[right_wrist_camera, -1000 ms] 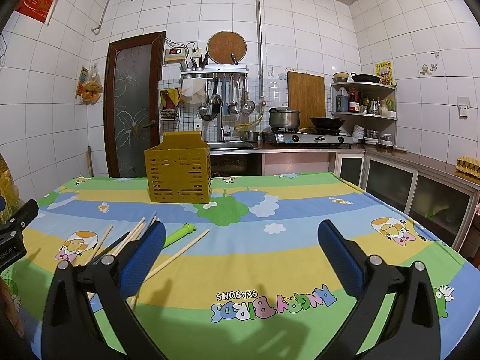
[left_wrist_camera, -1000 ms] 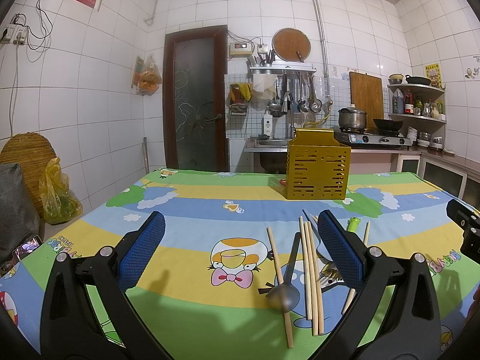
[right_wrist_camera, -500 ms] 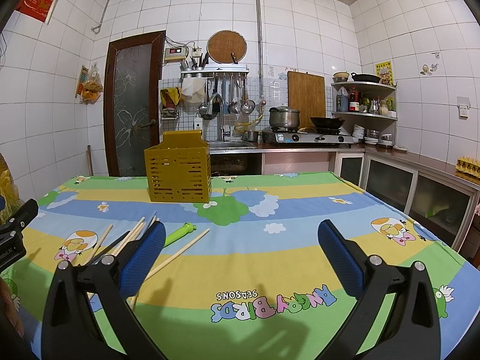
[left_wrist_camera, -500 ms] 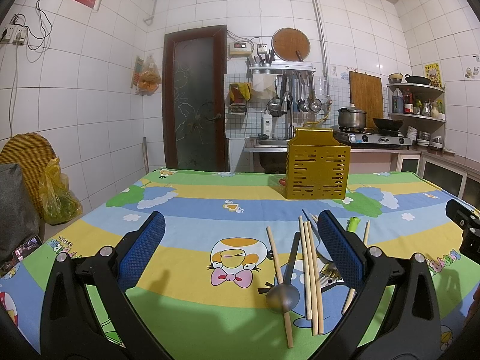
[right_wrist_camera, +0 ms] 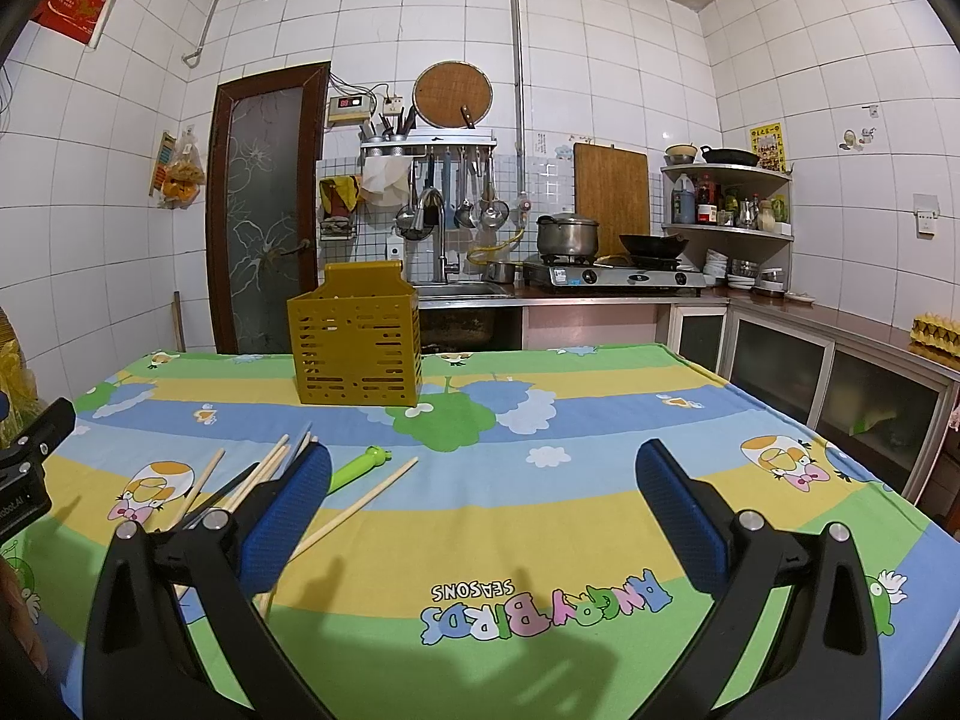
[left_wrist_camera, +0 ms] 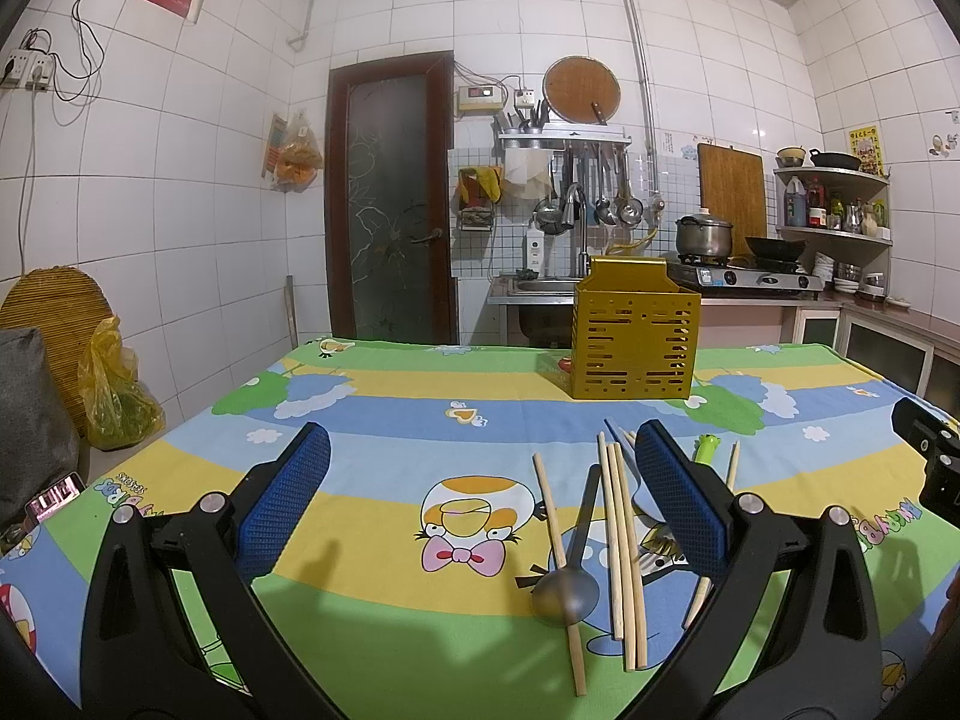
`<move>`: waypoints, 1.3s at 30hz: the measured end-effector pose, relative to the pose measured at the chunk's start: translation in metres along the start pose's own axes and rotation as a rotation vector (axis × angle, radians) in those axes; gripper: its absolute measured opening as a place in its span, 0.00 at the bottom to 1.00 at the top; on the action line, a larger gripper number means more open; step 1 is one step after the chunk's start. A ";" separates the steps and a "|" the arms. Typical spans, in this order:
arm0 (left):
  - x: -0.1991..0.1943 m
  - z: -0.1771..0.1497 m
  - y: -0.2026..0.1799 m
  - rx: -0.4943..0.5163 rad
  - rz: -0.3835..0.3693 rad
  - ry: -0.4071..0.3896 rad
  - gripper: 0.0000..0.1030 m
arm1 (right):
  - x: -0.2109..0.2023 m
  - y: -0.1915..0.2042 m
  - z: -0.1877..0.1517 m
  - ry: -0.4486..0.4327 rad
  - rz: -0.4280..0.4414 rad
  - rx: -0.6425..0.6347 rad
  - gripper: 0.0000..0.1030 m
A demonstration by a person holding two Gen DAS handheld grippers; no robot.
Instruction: Organize utensils
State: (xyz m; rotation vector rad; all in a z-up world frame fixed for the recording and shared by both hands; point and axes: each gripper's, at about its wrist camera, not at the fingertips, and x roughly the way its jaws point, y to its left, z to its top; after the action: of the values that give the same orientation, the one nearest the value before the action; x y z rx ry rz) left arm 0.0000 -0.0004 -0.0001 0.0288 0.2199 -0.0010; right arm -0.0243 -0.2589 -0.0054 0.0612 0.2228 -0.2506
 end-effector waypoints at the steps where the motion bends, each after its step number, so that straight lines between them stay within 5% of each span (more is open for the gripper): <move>1: 0.000 0.000 0.000 0.000 0.000 0.000 0.95 | 0.000 0.000 0.000 0.000 0.000 0.000 0.96; 39: -0.003 -0.002 0.001 0.004 0.003 -0.015 0.95 | -0.002 0.000 0.002 0.003 -0.001 -0.001 0.96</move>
State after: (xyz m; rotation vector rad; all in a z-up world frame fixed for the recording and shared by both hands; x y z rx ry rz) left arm -0.0029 0.0010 -0.0015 0.0332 0.2051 0.0011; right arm -0.0255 -0.2585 -0.0030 0.0603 0.2260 -0.2517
